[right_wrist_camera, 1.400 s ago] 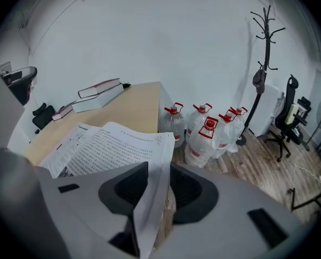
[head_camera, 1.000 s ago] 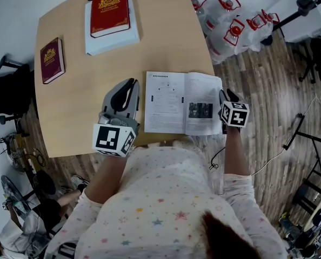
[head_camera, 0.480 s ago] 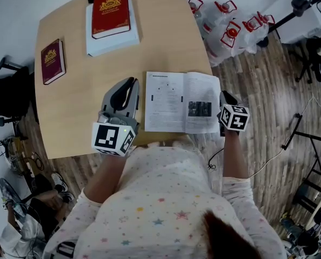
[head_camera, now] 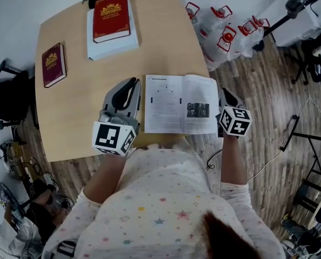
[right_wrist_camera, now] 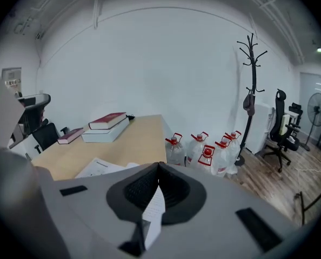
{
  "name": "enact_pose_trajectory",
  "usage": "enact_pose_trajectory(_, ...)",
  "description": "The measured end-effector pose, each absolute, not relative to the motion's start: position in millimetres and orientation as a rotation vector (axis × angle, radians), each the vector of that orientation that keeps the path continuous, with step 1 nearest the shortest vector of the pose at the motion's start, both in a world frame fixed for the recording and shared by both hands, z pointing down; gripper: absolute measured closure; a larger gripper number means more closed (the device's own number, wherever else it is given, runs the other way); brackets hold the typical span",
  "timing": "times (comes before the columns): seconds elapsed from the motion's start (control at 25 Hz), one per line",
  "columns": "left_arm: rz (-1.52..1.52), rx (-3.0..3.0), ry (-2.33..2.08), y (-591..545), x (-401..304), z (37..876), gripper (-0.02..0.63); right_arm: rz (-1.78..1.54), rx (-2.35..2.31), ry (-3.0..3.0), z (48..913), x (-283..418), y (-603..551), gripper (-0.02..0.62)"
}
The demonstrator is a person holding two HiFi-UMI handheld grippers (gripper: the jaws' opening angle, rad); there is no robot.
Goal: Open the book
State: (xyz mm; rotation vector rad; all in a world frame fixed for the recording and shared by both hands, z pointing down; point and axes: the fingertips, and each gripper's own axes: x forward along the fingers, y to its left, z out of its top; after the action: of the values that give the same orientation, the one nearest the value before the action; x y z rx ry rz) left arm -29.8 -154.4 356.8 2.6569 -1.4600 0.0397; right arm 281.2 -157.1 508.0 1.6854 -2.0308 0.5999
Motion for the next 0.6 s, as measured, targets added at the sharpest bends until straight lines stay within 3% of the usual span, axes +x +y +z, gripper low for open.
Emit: enact_pose_trajectory(0.6,0.022,2.669,-1.492,-156.6,-31.7,344.8,0.571,0.477,1.768,-2.179,429.2,251.5,-162.0,0.594)
